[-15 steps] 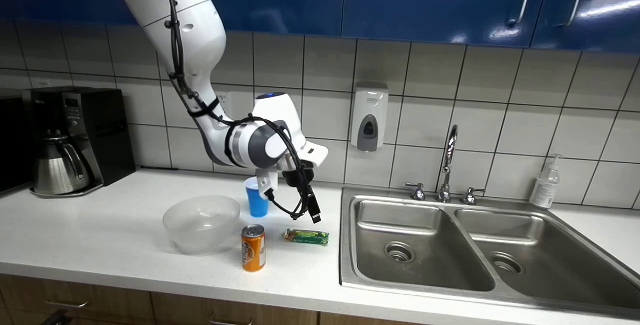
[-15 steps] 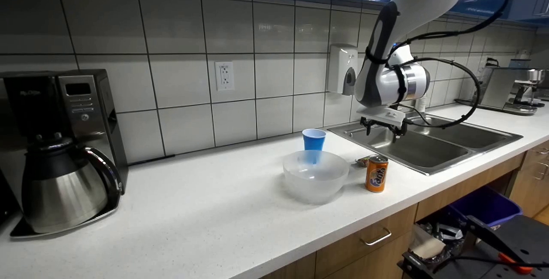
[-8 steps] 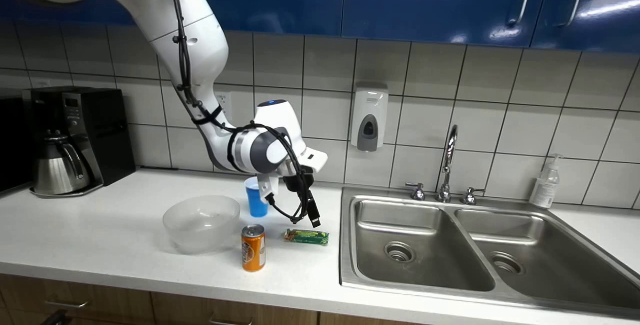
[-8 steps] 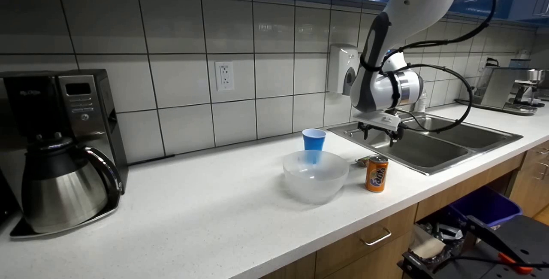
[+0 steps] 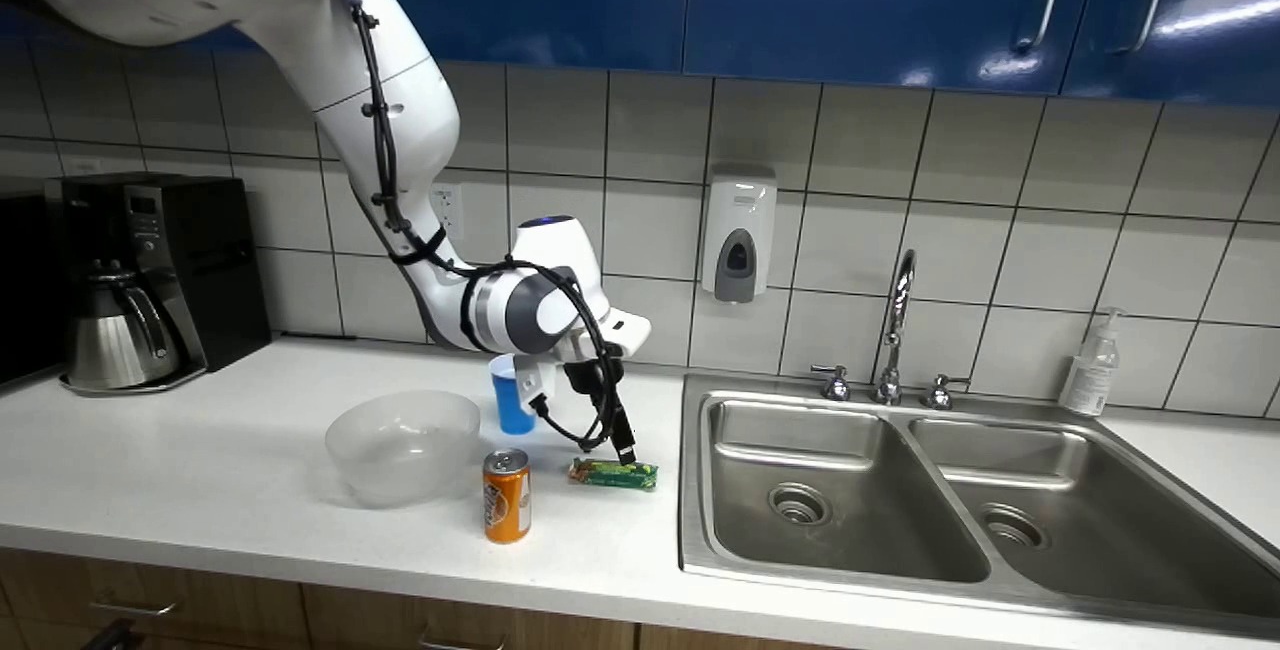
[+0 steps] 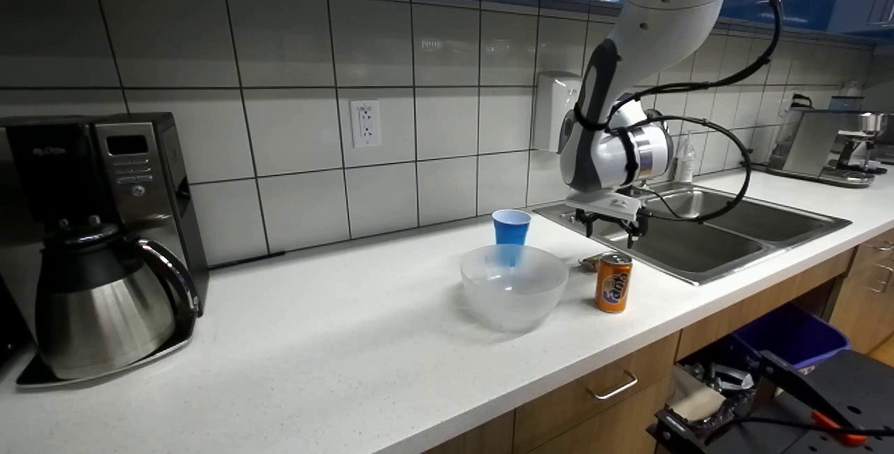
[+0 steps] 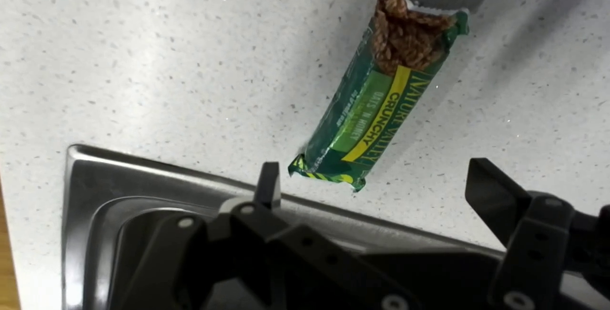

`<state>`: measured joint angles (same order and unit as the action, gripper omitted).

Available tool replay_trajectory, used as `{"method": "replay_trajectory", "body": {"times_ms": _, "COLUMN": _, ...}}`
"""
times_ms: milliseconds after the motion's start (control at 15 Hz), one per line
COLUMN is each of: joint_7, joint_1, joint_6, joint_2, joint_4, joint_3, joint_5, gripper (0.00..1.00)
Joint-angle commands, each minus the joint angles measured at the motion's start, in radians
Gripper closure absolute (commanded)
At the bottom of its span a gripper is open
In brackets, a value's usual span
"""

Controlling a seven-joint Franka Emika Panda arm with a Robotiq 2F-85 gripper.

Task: Put the candy bar in the bowl

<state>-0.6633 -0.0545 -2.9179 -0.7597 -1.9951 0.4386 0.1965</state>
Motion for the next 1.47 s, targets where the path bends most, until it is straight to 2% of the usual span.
{"method": "replay_trajectory", "body": {"times_ms": 0, "joint_7": -0.033, "joint_1": 0.000, "joint_6": 0.071, "joint_2": -0.043, "joint_4": 0.070, "joint_3": 0.004, "joint_5": 0.002, "gripper": 0.00}}
{"method": "replay_trajectory", "body": {"times_ms": 1267, "joint_7": -0.074, "joint_1": 0.015, "joint_6": 0.198, "joint_2": -0.151, "joint_4": 0.202, "joint_3": -0.004, "joint_5": -0.021, "gripper": 0.00}}
{"method": "replay_trajectory", "body": {"times_ms": 1333, "joint_7": -0.072, "joint_1": 0.017, "joint_6": 0.196, "joint_2": -0.152, "joint_4": 0.203, "joint_3": -0.006, "joint_5": -0.020, "gripper": 0.25}}
{"method": "replay_trajectory", "body": {"times_ms": 1400, "joint_7": -0.073, "joint_1": 0.016, "joint_6": 0.194, "joint_2": -0.150, "joint_4": 0.201, "joint_3": -0.006, "joint_5": -0.020, "gripper": 0.28}}
